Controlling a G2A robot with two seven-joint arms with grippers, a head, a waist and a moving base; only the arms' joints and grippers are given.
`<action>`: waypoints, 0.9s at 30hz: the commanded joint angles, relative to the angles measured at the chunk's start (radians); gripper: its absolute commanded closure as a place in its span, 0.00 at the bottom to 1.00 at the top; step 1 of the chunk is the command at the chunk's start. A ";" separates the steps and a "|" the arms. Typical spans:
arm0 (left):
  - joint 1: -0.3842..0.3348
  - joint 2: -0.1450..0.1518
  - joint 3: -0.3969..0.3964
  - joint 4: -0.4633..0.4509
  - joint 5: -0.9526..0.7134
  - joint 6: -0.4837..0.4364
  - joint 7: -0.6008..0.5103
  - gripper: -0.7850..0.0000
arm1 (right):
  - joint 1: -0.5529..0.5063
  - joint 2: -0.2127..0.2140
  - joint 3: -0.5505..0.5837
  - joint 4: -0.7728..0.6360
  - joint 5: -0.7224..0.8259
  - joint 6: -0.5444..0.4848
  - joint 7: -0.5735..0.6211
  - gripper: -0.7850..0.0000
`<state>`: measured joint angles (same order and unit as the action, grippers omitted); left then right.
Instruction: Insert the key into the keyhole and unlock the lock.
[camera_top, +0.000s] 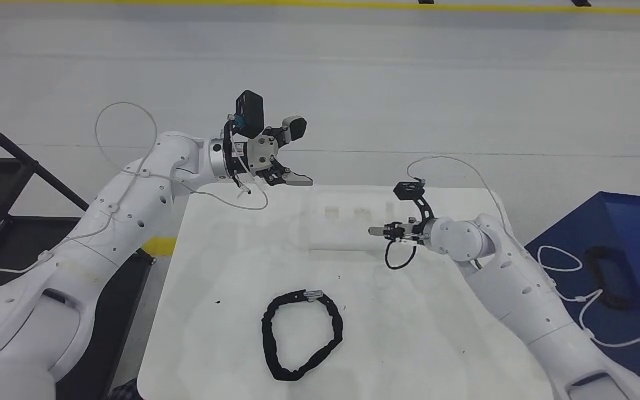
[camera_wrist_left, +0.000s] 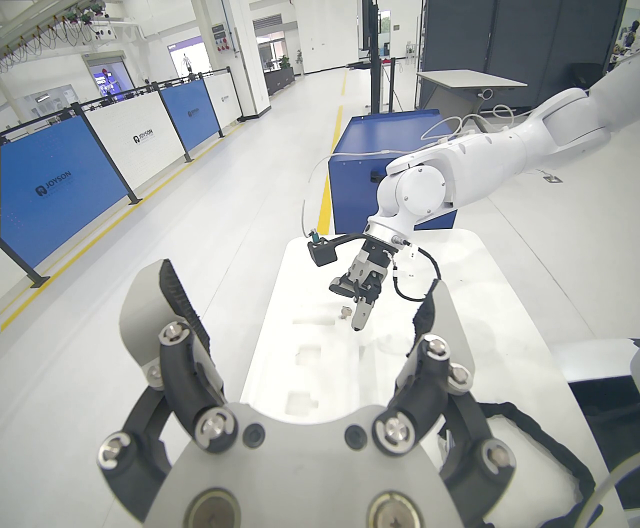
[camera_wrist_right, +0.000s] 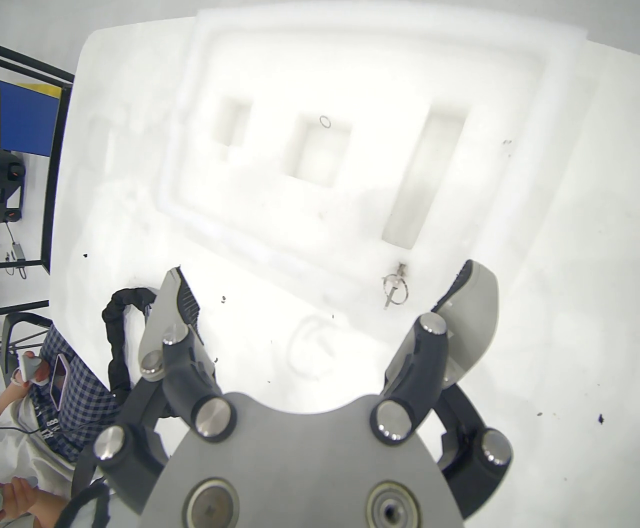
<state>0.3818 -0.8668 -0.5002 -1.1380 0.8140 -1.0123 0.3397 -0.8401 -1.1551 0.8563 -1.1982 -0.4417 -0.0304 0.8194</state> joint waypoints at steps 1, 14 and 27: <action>0.000 0.000 0.000 0.000 0.000 0.000 0.000 0.00 | 0.012 -0.003 -0.009 -0.011 -0.011 0.032 0.044 0.00; 0.000 0.000 0.000 0.000 0.000 0.000 0.000 0.00 | 0.082 -0.043 -0.092 0.034 -0.095 0.178 0.113 0.11; 0.000 0.000 0.000 0.000 0.000 0.000 0.000 0.00 | 0.114 -0.070 -0.137 0.059 -0.193 0.293 0.166 0.65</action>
<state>0.3818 -0.8668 -0.5002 -1.1380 0.8140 -1.0123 0.3397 -0.7265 -1.2242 0.7202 -1.1373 -0.6294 0.2529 0.9817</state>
